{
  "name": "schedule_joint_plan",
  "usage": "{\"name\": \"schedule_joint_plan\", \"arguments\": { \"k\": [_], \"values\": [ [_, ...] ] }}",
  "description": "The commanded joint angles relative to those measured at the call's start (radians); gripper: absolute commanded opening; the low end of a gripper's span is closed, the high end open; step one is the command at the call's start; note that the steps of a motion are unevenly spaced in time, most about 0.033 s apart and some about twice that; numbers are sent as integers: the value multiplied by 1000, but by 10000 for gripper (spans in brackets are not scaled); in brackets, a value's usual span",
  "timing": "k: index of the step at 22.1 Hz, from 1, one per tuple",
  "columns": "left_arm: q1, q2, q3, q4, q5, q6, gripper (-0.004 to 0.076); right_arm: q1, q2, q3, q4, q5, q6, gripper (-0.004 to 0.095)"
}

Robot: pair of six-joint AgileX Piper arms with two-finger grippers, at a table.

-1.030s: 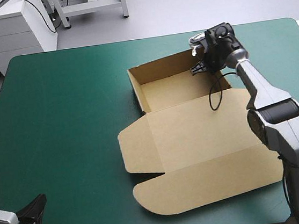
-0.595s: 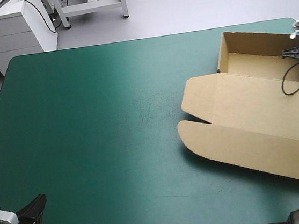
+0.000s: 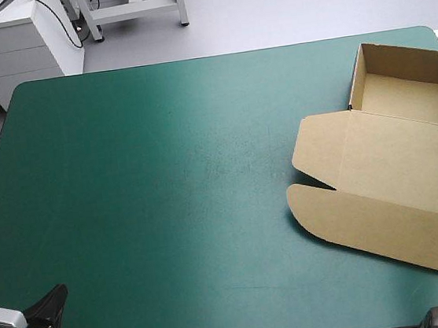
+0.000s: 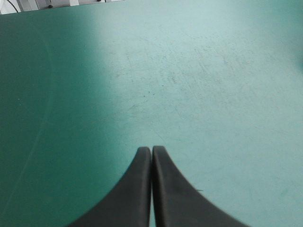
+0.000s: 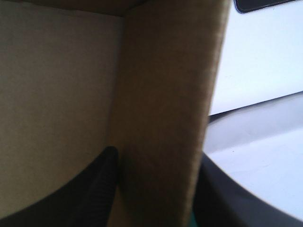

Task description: Fold the box

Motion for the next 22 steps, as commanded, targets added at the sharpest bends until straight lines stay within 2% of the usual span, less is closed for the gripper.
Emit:
{"name": "schedule_joint_plan", "arguments": {
  "k": [1, 4, 9, 13, 16, 17, 19, 20, 22],
  "values": [
    [-4, 15, -21, 23, -68, -8, -8, -3, -66, -28, -29, 15, 19, 590],
    [-4, 15, -21, 24, -68, -8, -8, -3, -66, -46, -69, 15, 38, 590],
    [-4, 15, -21, 24, -68, -8, -8, -3, -104, -159, -45, 15, 71, 590],
    [-4, 15, -21, 24, -68, -8, -8, -3, -167, -161, -10, 15, 76, 590],
    [-4, 15, -21, 24, -68, -8, -8, 3, -231, -161, 59, 15, 81, 564],
    [-4, 15, -21, 24, -68, -8, -8, 11, -272, -161, 84, 15, 81, 519],
    [-4, 15, -21, 22, -68, -8, -8, 43, -363, -161, 156, 15, 57, 315],
    [-4, 15, -21, 22, -68, -8, -8, 62, -419, -161, 224, 15, 14, 169],
    [-4, 15, -21, 22, -68, -8, -8, 98, -486, -161, 296, 15, -48, -1]
  ]
}}
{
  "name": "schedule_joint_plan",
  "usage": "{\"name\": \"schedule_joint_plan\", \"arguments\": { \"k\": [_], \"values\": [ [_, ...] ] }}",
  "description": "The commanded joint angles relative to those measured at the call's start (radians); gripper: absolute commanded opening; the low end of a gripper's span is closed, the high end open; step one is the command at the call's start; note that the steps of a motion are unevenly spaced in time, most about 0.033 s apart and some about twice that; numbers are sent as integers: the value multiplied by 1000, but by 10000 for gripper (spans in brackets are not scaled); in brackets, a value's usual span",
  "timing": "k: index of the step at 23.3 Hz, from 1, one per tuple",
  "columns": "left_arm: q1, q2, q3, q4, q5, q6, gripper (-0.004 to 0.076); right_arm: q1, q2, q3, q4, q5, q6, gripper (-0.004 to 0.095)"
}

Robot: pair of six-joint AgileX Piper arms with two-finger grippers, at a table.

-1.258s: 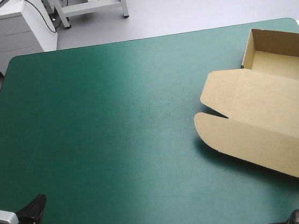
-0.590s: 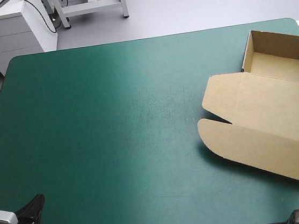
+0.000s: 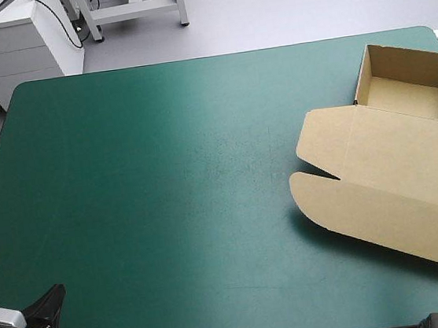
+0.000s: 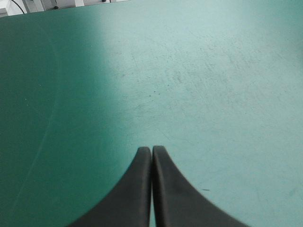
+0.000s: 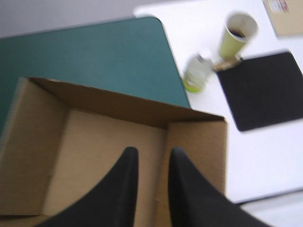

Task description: Fold the box

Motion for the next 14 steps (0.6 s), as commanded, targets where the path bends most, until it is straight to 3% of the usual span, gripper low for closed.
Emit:
{"name": "schedule_joint_plan", "arguments": {
  "k": [1, 8, 14],
  "values": [
    [-4, 15, -20, 0, -71, -8, -8, 56, -179, -33, 126, 4, -86, -14],
    [-4, 15, -20, 0, -71, -8, -8, 209, -460, 30, 138, 4, -107, -15],
    [-4, 15, -20, 0, -71, -8, -8, 229, -828, 385, 169, 4, -124, -15]
  ]
}}
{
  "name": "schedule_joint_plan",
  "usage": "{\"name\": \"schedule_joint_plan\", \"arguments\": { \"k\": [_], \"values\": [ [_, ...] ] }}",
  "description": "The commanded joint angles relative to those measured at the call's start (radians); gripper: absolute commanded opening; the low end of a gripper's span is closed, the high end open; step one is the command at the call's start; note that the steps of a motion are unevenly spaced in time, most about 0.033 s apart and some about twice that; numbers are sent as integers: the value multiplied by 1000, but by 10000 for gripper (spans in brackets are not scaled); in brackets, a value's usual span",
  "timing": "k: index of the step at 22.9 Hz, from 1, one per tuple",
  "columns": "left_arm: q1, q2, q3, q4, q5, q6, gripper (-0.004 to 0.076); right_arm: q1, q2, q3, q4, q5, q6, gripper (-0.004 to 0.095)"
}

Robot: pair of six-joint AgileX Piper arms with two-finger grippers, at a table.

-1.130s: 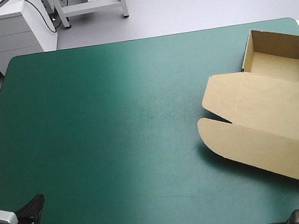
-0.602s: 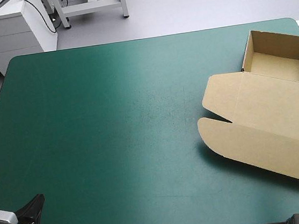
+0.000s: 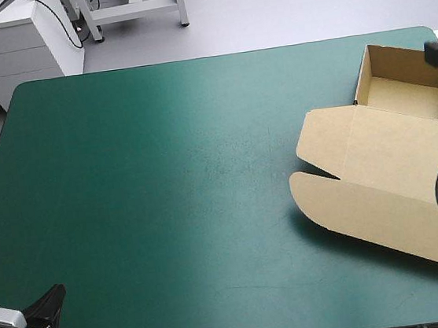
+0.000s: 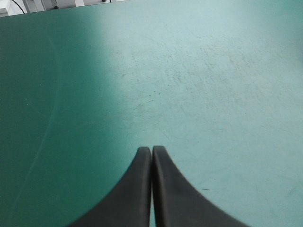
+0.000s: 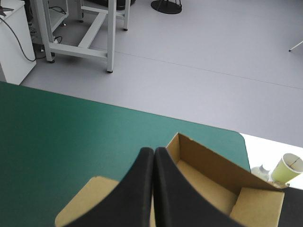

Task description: Fold the box

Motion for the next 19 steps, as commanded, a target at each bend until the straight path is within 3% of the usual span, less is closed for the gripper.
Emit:
{"name": "schedule_joint_plan", "arguments": {
  "k": [1, 5, 9, 19],
  "values": [
    [-4, 15, -22, 0, -71, -8, -8, 0, -197, 203, 13, -1, -27, -14],
    [-4, 15, -22, -4, -71, -8, -8, 0, -482, 537, 40, -79, -40, -14],
    [-4, 15, -22, -8, -71, -21, -8, 0, -807, 948, 46, -238, -37, -14],
    [-4, 15, -22, -32, -71, -54, -8, 20, -1135, 1399, 93, -358, -52, -14]
  ]
}}
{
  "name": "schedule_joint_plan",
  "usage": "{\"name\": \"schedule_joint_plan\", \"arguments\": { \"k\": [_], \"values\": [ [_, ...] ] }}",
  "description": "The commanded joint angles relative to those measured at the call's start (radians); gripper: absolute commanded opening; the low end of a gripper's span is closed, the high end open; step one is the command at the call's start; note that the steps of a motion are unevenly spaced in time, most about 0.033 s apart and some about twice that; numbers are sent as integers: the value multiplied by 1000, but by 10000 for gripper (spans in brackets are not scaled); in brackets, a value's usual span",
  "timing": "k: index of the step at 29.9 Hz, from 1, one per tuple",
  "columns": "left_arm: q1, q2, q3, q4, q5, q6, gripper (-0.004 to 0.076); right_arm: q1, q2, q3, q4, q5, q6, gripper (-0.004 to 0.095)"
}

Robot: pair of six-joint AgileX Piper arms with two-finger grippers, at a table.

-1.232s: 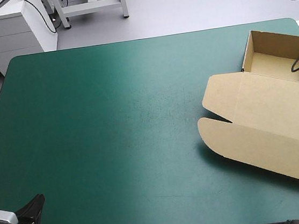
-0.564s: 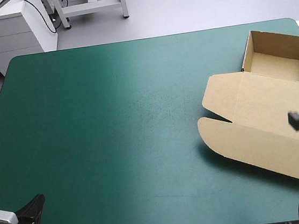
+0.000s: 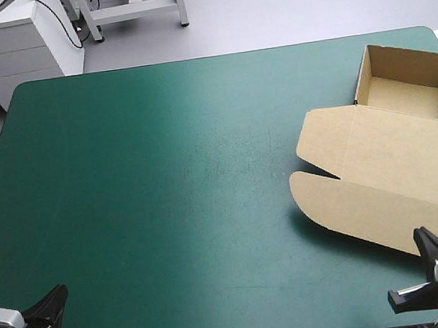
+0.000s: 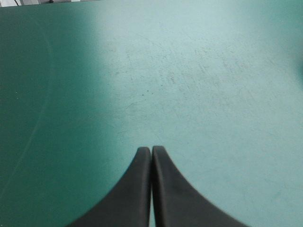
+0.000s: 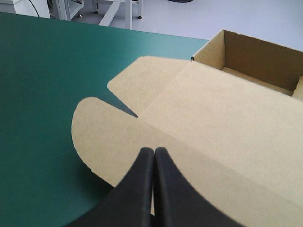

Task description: Fold the box

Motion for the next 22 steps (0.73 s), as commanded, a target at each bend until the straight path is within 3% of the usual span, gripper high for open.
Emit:
{"name": "schedule_joint_plan", "arguments": {
  "k": [1, 22],
  "values": [
    [-4, 15, -22, -11, -71, -6, -8, 7, -52, 58, 25, -98, -23, -14],
    [-4, 9, 12, -16, -108, 4, -8, 12, -138, 210, 26, -115, -84, -14]
  ]
}}
